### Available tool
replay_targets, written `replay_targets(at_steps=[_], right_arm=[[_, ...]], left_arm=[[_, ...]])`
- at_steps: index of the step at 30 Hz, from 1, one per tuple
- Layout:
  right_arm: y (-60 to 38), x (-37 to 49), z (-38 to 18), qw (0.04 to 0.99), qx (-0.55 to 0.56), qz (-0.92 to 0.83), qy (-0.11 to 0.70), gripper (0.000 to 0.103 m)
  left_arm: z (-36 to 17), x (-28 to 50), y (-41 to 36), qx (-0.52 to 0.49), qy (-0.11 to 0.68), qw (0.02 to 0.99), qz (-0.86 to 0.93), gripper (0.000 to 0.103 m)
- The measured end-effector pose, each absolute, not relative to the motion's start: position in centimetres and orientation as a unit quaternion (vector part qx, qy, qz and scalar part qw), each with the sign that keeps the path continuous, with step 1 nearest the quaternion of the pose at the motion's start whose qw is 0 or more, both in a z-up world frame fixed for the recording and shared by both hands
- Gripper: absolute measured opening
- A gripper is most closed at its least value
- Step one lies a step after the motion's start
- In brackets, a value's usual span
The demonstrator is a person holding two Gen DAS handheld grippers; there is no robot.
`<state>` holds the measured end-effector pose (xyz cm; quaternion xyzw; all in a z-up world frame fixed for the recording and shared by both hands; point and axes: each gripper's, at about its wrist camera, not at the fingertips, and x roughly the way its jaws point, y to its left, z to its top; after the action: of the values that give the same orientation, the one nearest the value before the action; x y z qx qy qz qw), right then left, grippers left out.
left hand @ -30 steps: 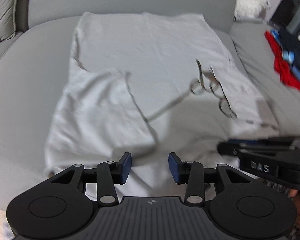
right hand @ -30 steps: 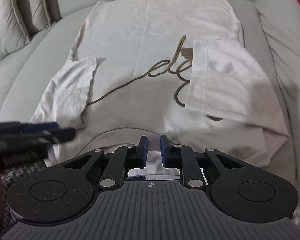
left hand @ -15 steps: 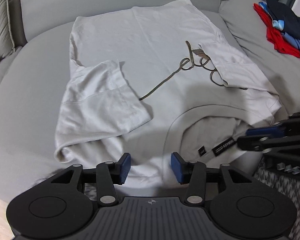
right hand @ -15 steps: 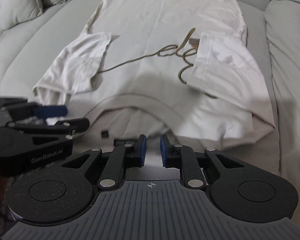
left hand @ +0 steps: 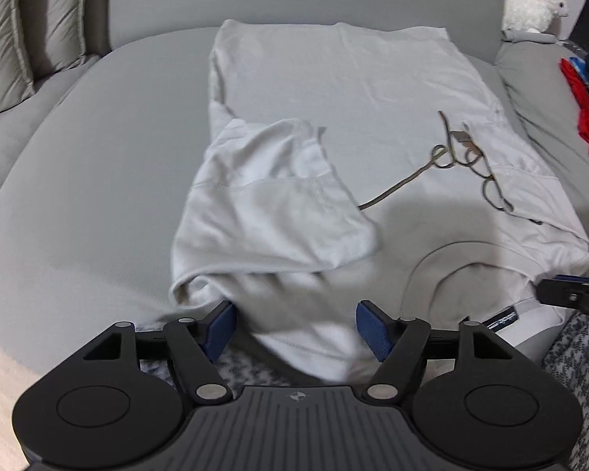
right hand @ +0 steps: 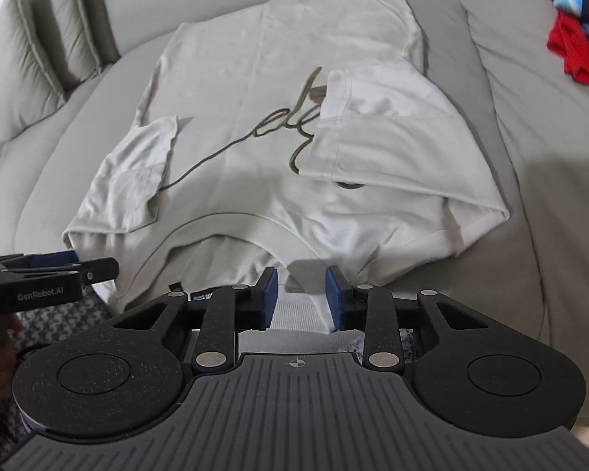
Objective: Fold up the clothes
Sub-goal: 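Grasp the shirt hem with both grippers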
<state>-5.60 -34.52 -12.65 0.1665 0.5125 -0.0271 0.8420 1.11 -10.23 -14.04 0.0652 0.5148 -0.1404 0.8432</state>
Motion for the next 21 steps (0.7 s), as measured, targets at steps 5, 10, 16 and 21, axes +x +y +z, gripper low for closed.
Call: replay_targets(at_steps=[5, 10, 16, 21], right_arm=[[-33.6, -5.0, -13.2, 0.837, 0.142, -0.031, 0.527, 0.036], [-33.8, -5.1, -13.4, 0.837, 0.144, -0.031, 0.528, 0.037], [-33.2, -5.1, -13.2, 0.838, 0.122, -0.032, 0.531, 0.038], [-33.0, -5.1, -13.2, 0.839, 0.112, -0.033, 0.532, 0.039]], left_arm=[[-14.6, 0.8, -10.9, 0.084, 0.521, 0.836, -0.150, 0.078], [-14.6, 0.7, -10.7, 0.081, 0.521, 0.836, -0.150, 0.079], [-14.6, 0.6, -10.7, 0.082, 0.520, 0.837, -0.150, 0.080], [-14.5, 0.5, -10.4, 0.079, 0.518, 0.838, -0.151, 0.081]])
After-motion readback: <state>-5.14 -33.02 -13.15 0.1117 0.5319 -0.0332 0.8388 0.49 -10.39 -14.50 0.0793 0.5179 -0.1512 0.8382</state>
